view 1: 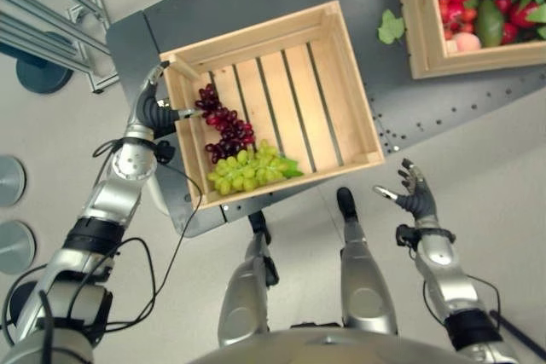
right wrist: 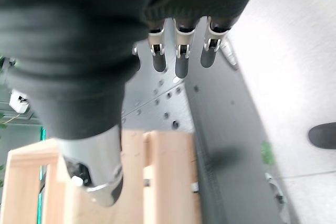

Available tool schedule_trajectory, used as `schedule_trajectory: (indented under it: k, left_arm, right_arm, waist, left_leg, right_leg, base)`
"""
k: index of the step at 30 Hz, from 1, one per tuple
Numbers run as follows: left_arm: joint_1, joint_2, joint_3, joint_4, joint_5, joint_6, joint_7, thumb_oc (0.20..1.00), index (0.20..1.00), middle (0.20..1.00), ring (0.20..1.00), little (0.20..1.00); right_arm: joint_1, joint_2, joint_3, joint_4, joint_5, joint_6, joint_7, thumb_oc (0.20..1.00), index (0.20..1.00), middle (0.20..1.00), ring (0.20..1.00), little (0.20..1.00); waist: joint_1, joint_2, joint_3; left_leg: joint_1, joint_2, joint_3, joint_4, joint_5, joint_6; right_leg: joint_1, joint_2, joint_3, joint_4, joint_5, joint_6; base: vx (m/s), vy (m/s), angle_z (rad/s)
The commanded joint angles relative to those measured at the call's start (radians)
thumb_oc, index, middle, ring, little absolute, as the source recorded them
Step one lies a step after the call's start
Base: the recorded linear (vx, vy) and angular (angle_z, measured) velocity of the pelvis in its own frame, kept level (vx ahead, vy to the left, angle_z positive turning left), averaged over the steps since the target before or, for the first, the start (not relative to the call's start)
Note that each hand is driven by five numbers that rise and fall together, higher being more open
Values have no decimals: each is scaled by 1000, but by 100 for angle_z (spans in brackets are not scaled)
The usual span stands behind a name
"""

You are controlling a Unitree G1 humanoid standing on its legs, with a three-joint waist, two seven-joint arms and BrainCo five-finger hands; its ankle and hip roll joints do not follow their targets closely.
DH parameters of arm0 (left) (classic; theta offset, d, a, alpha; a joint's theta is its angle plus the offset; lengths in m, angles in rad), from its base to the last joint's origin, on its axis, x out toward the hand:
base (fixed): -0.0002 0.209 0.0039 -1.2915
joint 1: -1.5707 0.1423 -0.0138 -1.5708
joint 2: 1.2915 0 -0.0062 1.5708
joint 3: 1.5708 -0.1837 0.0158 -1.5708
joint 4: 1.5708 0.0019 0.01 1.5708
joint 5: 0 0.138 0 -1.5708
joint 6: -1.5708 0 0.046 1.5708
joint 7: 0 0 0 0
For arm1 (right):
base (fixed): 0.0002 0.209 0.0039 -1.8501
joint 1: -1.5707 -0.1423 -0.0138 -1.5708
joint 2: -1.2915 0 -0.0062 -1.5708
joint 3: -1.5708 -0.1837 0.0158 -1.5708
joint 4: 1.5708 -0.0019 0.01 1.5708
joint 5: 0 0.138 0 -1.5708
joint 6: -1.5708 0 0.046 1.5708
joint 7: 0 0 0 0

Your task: Pick up the fruits from the basket on one side to the basket on the other side

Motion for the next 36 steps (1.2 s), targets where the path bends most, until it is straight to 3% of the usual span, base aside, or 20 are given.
schedule_trajectory:
  k: [1, 13, 20, 29, 36]
  left_arm:
    - [-157, 51, -19, 147, 73, 0, 28, 1000, 1000, 1000, 1000, 1000]
    - [-350, 121, -265, 365, 415, 51, 81, 1000, 1000, 1000, 1000, 1000]
    - [-391, 155, -396, 480, 584, 57, 58, 1000, 1000, 1000, 1000, 1000]
    - [-186, 374, -305, 216, 618, 2, 51, 1000, 1000, 1000, 1000, 1000]
    - [-182, 381, -334, 241, 725, 15, 77, 1000, 1000, 1000, 1000, 1000]
  right_arm:
    - [27, -43, -19, -90, 21, -71, -19, 1000, 1000, 1000, 1000, 1000]
    - [19, -91, 11, -127, 19, -119, -70, 1000, 1000, 1000, 1000, 1000]
    - [5, -125, 7, -140, 18, -131, -97, 1000, 1000, 1000, 1000, 1000]
    - [14, -136, -40, -136, -10, -139, -119, 1000, 1000, 1000, 1000, 1000]
    - [-19, -143, -21, -126, -21, -145, -131, 1000, 1000, 1000, 1000, 1000]
  waist:
    - [-39, 11, -3]
    - [-77, 35, 58]
    - [-90, 50, 89]
    - [-63, 94, 90]
    - [-61, 101, 91]
  left_leg:
    - [-12, 17, -20, 1, -2, -28]
    - [-23, 3, 14, 7, -15, -25]
    - [-35, 0, 35, 9, -18, -25]
    - [-27, -7, 36, 10, -28, -25]
    - [-29, -6, 34, 6, -25, -27]
  right_leg:
    - [7, -5, 22, 6, -64, 54]
    - [-43, -13, 77, 10, -47, 73]
    - [-70, -15, 102, 9, -38, 82]
    - [-70, -11, 114, 6, -45, 85]
    - [-73, -7, 112, 5, -42, 80]
  base:
    - [-14, 5, -19]
    - [-3, 30, -15]
    - [-9, 33, -16]
    - [21, 23, -8]
    - [-8, -1, -1]
